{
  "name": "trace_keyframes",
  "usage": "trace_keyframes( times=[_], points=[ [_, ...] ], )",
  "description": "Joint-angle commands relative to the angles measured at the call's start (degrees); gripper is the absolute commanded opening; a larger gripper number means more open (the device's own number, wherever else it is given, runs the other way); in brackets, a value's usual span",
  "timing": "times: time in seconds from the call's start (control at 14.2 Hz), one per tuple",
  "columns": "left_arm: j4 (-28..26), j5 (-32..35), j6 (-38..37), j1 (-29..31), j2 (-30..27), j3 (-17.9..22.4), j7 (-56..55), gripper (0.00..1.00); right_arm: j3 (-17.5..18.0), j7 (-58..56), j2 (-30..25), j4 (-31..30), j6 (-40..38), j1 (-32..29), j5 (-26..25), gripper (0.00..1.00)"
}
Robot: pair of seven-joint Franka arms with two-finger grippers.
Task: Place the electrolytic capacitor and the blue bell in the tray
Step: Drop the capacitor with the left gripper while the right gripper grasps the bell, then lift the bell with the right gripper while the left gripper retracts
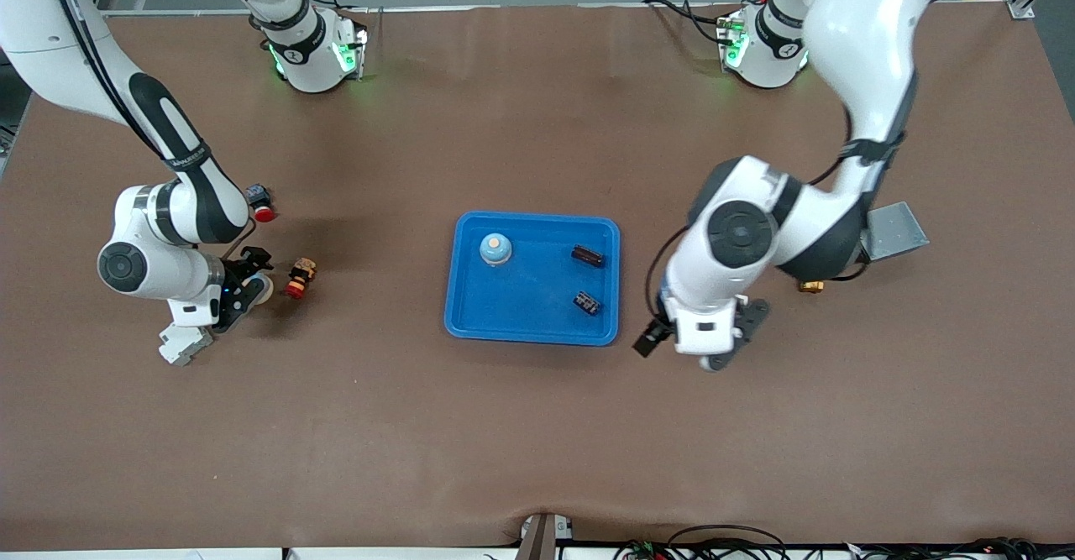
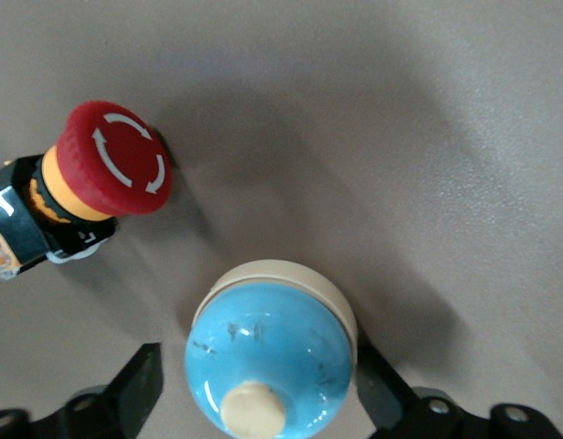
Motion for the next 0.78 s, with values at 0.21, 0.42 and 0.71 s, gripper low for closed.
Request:
trace_keyframes(
  times=[0.21, 0.42, 0.71],
  points=[
    [-1.5, -0.7, -10.6, 8.5, -7.9, -0.3, 21.6, 1.0, 1.2, -0.2, 0.6, 0.4, -0.7, -1.0, -1.3, 0.22],
    [-1.5, -0.9, -13.3, 11.7, -11.1, -0.4, 29.4, 1.0, 1.4, 0.1, -0.1, 1.1, -1.0, -1.0, -1.3, 0.21],
    [-1.7, -2.5, -17.3, 15.1, -15.6, -0.3, 35.5, 1.0, 1.8, 3.0, -2.3, 7.2, -13.5, 1.2, -0.3, 0.21]
  ],
)
